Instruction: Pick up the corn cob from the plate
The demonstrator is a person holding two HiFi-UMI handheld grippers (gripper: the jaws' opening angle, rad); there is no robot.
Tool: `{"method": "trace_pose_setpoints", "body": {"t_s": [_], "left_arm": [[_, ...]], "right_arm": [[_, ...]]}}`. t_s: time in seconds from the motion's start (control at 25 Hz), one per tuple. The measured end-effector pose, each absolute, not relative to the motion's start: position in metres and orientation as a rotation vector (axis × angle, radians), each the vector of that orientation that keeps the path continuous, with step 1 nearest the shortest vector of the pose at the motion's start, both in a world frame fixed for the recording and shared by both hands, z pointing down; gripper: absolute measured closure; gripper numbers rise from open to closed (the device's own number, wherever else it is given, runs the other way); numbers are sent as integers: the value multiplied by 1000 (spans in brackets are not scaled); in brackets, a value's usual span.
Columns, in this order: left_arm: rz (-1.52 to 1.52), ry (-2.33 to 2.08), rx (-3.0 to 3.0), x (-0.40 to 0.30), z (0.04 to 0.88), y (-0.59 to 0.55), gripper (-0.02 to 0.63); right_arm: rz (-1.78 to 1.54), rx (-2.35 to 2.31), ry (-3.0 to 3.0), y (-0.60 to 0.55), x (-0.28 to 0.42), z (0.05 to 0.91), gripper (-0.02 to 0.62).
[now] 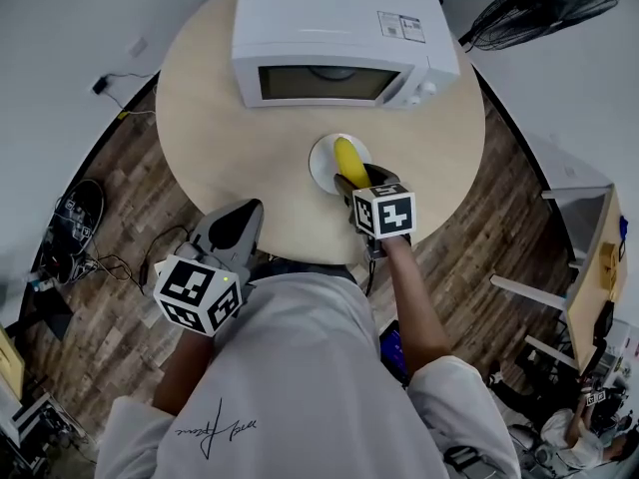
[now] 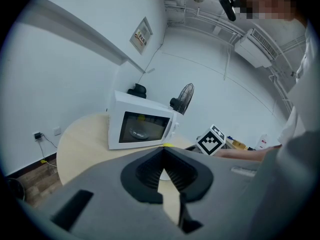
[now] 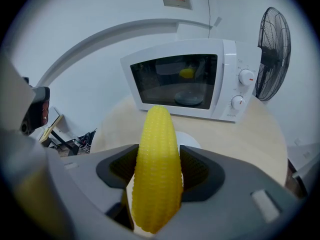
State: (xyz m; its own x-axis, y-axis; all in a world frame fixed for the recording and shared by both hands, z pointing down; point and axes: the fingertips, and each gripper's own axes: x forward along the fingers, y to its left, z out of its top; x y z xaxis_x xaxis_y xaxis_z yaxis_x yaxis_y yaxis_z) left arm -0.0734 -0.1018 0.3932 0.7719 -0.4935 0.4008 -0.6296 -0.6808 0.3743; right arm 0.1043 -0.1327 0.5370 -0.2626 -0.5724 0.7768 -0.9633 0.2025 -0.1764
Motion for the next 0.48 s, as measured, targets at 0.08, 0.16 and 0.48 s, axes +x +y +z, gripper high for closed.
{"method": "trace_pose_setpoints", "body": {"t_s": [0.08,0.16,0.48], "left_arm": [[365,-840,2469,-73,393,-100,614],[363,-837,2470,-72,392,-99,614],[343,-830,2481,-69,387,-91,614]], "right_arm": [[895,1443,-1931,-130,105,530,327],[894,1462,-1942,-128,107,523,327],[889,1527,-1967,-110,114,503,327]]}}
